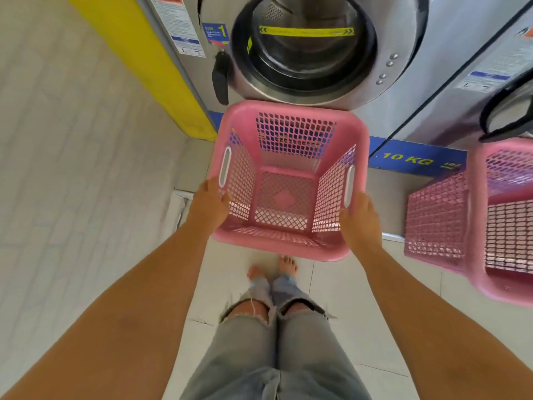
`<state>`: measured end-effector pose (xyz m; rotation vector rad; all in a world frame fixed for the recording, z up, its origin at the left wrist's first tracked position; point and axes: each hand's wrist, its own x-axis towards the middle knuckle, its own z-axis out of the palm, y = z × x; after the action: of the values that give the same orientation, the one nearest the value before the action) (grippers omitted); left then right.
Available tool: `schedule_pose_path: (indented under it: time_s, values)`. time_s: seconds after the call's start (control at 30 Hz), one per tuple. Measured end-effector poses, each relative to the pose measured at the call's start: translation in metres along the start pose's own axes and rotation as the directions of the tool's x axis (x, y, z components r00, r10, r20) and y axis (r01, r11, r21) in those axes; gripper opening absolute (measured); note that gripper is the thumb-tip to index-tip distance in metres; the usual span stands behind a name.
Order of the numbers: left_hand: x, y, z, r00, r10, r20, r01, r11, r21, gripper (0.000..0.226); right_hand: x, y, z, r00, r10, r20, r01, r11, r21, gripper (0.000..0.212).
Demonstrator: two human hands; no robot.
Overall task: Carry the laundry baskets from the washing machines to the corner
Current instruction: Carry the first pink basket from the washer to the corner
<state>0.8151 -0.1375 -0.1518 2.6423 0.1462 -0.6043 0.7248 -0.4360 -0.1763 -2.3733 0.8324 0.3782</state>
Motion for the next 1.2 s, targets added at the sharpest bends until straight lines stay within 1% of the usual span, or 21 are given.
schedule_pose_path:
  time_s: [0.1,0.2,0.33,0.37,0.43,0.53,0.6,0.7,0.8,0.87,1.03,1.2]
  values:
    - [0.027,-0.004,0.005,0.999,-0.035,0.014,0.035,0.999,0.03,0.054,0.018,0.003,0.007,1.0,0.024,-0.01,-0.024,0.999,-0.041,0.058]
    - [0.054,-0.01,0.012,0.999,-0.038,0.014,0.038,0.997,0.065,0.057,0.032,0.008,0.013,0.999,0.052,-0.003,-0.052,0.997,-0.051,0.069]
    - [0.085,-0.018,0.021,0.992,-0.108,0.059,0.102,0.99,0.094,0.065,0.053,0.01,0.023,0.999,0.022,-0.045,-0.024,0.998,-0.06,0.071]
    - [0.092,-0.021,0.024,0.992,-0.108,0.064,0.101,0.99,0.094,0.068,0.057,0.011,0.026,0.998,0.002,-0.058,-0.005,0.999,-0.052,0.071]
    - [0.104,-0.026,0.027,0.996,-0.065,0.057,0.058,0.993,0.104,0.073,0.065,0.013,0.032,0.995,-0.031,-0.091,0.028,0.999,-0.03,0.07]
    - [0.118,-0.034,0.029,0.997,0.054,0.054,-0.061,0.989,0.133,0.076,0.077,0.018,0.04,0.988,-0.048,-0.146,0.048,0.999,-0.008,0.066]
    - [0.127,-0.037,0.029,0.99,0.142,0.025,-0.144,0.981,0.127,0.072,0.083,0.022,0.044,0.982,-0.07,-0.177,0.071,0.998,-0.003,0.061]
    - [0.139,-0.038,0.03,0.976,0.212,-0.044,-0.21,0.977,0.038,0.064,0.087,0.028,0.047,0.973,-0.097,-0.209,0.1,0.995,0.005,0.056]
    - [0.141,-0.032,0.035,0.984,0.15,-0.095,-0.153,0.988,-0.031,0.057,0.087,0.028,0.049,0.967,-0.098,-0.235,0.103,0.995,0.007,0.055]
    - [0.138,-0.028,0.036,0.986,0.112,-0.124,-0.118,0.992,-0.042,0.054,0.085,0.027,0.047,0.966,-0.095,-0.24,0.102,0.995,0.017,0.055]
    - [0.124,-0.033,0.03,0.982,0.115,-0.149,-0.125,0.99,-0.063,0.052,0.075,0.025,0.044,0.966,-0.112,-0.233,0.117,0.993,0.006,0.054]
    - [0.099,-0.047,0.014,0.985,0.095,-0.145,-0.104,0.993,-0.055,0.049,0.047,0.017,0.043,0.974,-0.1,-0.202,0.103,0.995,0.006,0.055]
